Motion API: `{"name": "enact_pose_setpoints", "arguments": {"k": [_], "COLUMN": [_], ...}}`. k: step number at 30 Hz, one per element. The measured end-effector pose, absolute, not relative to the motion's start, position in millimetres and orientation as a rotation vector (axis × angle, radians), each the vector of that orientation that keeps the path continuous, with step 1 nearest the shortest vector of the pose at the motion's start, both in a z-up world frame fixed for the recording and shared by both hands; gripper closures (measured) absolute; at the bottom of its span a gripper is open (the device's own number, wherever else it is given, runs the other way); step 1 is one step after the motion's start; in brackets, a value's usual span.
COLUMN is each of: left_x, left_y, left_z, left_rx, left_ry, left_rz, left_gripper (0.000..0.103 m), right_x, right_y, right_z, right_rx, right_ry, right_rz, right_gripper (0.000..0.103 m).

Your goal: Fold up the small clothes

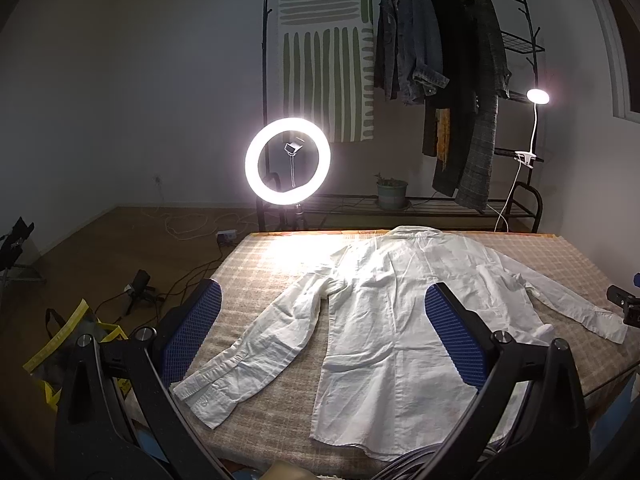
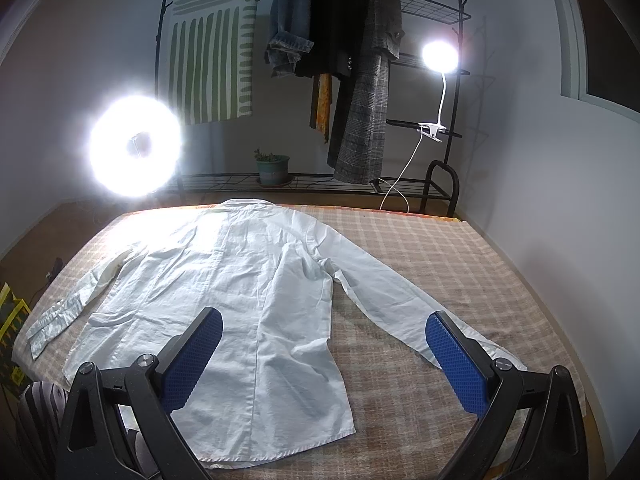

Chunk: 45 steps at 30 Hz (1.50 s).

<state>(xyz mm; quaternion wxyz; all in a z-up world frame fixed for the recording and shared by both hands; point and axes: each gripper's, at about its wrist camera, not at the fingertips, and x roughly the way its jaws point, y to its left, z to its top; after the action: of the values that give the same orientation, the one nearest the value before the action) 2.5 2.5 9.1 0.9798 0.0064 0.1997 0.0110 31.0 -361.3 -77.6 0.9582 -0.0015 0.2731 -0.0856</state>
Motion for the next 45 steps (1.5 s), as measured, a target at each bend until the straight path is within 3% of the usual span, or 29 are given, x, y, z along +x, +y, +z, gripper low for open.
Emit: {"name": "enact_pose_setpoints", "arguments": {"k": [18, 33, 37, 45], "left_x": [9, 69, 104, 166], "left_y": [12, 67, 94, 148], "left_z": [4, -32, -53, -122], "left_rx": [0.015, 0.081, 0.110, -0.035], "left_ry": [0.402, 0.450, 0.516, 0.778], "left_rz": [0.025, 0.131, 0.138, 0.047], "left_gripper": [0.000, 0.001, 0.001, 0.015], "right_x": [39, 89, 99, 129], "right_y": [-360, -348, -335, -290], "right_z": [-77, -58, -47, -39], "right_rx": [-0.031, -0.088, -0.073, -0.041], "right_ry": [0.551, 0.484, 0.472, 0.536], "right_rz": [-0.166, -0.101, -0.034, 0.125], "right_gripper": [0.000, 0.000, 0.000, 0.000]}}
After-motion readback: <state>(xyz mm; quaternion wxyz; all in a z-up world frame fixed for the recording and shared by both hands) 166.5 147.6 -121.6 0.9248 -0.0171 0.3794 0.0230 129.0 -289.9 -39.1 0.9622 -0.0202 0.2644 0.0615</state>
